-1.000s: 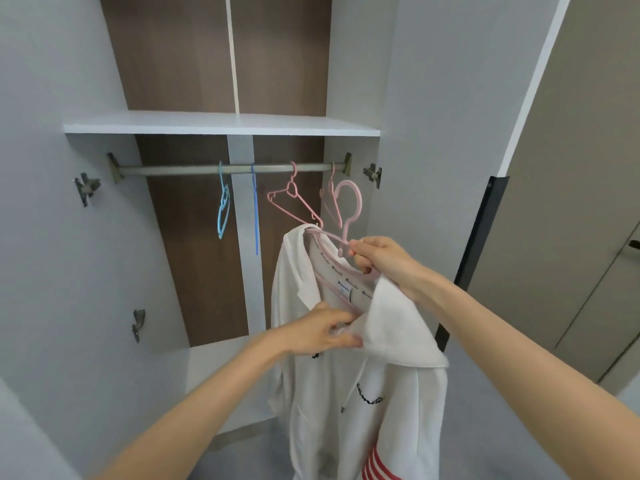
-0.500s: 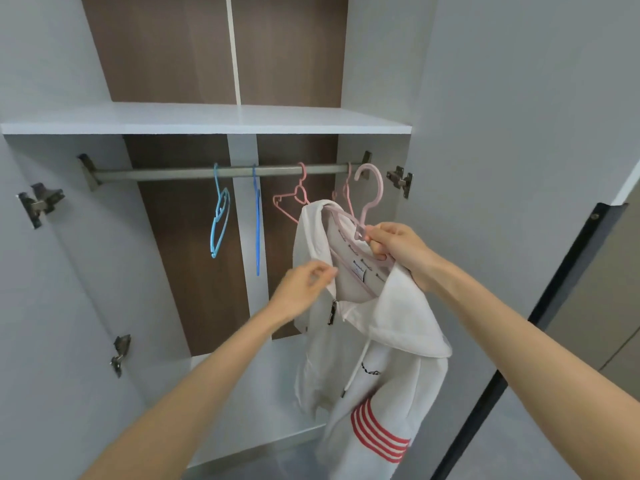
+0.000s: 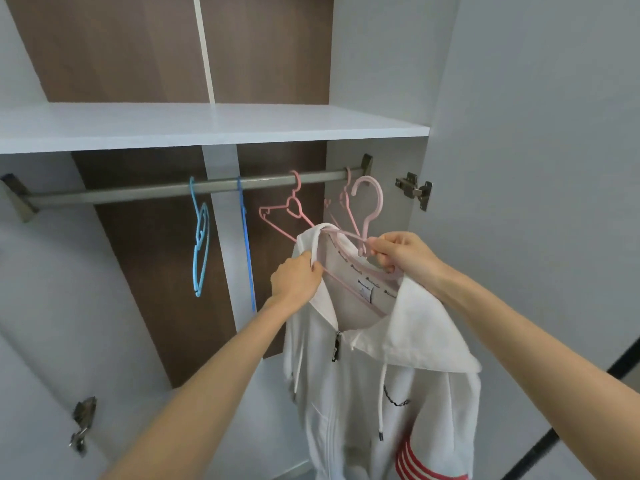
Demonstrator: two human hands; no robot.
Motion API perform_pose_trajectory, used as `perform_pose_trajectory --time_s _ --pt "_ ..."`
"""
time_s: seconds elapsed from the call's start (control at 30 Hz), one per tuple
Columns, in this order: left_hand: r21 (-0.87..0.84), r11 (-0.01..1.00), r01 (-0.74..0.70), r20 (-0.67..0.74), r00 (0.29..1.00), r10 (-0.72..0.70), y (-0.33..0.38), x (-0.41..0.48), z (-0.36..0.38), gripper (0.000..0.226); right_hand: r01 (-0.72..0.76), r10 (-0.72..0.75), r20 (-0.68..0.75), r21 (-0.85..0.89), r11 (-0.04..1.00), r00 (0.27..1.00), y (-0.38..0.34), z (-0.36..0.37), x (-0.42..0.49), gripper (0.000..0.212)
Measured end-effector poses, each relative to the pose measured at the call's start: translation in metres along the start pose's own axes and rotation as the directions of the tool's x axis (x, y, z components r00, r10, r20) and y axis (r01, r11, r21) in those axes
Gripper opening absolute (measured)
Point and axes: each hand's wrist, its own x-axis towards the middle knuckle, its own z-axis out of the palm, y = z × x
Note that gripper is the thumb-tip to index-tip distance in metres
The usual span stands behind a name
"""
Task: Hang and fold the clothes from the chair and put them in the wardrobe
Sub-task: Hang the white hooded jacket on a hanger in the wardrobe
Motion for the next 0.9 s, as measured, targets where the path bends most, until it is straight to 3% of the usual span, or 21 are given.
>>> perform_pose_trajectory --time_s 0.13,0.33,0.43,0.53,0.7,0.77,0.9 --pt "-0.023 0.999 -0.023 0.075 0.997 0.025 -0.017 0.004 0.013 0.027 -0.057 0.060 -0.063 0.039 0.998 0.996 0.000 0.011 0.023 0.034" --pt "-0.099 0.995 0.009 0.255 0.967 0.017 -0.044 0.036 0.009 0.035 -0.089 0.090 -0.012 0.060 0.994 0.996 0.004 0.032 0.045 0.037" --pt "-0.099 0.995 -0.033 0.173 0.984 0.050 -0.054 0.052 -0.016 0.035 -0.093 0.094 -0.012 0.066 0.993 0.995 0.006 0.040 0.056 0.032" --pt "-0.056 0.993 -0.104 -0.058 0.993 0.101 -0.065 0.065 -0.050 0.026 -0.076 0.076 -0.005 0.049 0.996 0.997 0.009 0.056 0.073 0.029" --pt "0.122 0.978 -0.171 -0.325 0.924 0.202 -0.086 0.079 -0.115 0.027 -0.049 0.048 0.026 0.024 0.999 0.999 0.006 0.088 0.111 0.025" --pt "0.210 0.964 -0.163 -0.339 0.913 0.229 -0.099 0.089 -0.132 0.032 -0.042 0.042 0.042 -0.001 0.999 0.998 0.001 0.100 0.130 0.024" --pt "0.294 0.950 -0.105 -0.189 0.968 0.165 -0.127 0.117 -0.147 0.044 -0.069 0.070 0.042 -0.020 0.997 0.997 -0.007 0.123 0.167 0.023"
